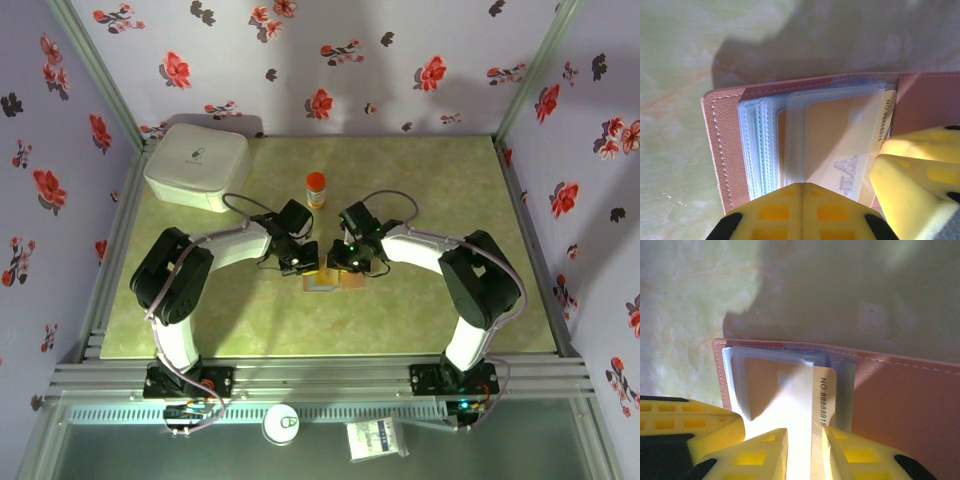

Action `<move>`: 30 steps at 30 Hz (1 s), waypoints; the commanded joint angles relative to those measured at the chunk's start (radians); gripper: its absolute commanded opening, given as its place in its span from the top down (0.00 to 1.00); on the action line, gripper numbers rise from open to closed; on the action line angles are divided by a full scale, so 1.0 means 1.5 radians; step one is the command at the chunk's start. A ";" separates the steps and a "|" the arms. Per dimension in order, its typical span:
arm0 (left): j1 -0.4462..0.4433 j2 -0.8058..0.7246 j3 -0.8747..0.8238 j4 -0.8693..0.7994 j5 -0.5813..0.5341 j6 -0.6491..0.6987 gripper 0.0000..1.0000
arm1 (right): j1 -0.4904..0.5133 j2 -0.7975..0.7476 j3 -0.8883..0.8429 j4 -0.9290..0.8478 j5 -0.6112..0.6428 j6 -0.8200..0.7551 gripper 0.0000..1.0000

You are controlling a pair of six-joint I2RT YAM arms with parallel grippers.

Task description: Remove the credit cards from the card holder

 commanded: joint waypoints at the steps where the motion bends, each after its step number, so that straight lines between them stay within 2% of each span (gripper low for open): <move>1: -0.005 0.009 0.001 -0.019 -0.010 0.011 1.00 | 0.004 -0.027 -0.011 -0.018 0.024 -0.013 0.75; 11: -0.004 -0.001 0.008 -0.022 -0.009 0.010 1.00 | 0.004 -0.045 -0.017 -0.022 0.028 -0.014 0.74; 19: -0.005 0.009 0.018 -0.025 -0.011 0.016 1.00 | 0.003 -0.040 -0.030 0.029 -0.024 0.002 0.74; 30: -0.004 0.020 0.010 -0.041 -0.024 0.028 1.00 | 0.003 -0.016 -0.026 0.053 -0.045 0.009 0.76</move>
